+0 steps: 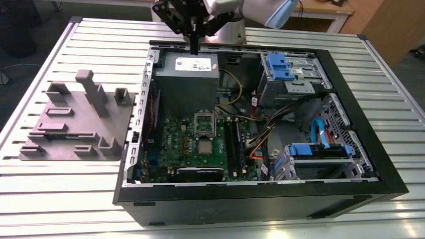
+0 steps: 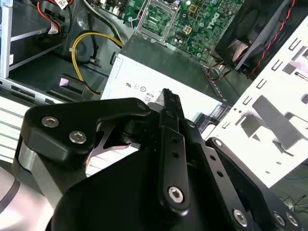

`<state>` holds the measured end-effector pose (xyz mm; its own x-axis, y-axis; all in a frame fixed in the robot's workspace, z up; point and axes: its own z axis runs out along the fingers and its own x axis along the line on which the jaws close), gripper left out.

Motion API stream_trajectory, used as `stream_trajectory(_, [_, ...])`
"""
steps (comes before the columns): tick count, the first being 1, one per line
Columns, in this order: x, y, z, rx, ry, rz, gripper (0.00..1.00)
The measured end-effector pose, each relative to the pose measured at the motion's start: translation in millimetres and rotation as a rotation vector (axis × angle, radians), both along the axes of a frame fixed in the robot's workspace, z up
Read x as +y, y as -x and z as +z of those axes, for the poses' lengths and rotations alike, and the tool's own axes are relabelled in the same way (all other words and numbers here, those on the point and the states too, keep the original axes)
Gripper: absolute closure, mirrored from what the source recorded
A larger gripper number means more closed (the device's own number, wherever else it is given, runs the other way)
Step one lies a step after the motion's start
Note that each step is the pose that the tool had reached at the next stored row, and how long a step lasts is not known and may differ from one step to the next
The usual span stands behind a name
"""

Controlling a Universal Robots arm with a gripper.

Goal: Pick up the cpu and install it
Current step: 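Close the cpu cover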

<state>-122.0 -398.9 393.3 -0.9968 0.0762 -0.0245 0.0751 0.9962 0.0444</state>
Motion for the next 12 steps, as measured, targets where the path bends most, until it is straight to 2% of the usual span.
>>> stream_trajectory(12, [0.0, 0.0, 0.0, 0.0000, 0.0000, 0.000, 0.90])
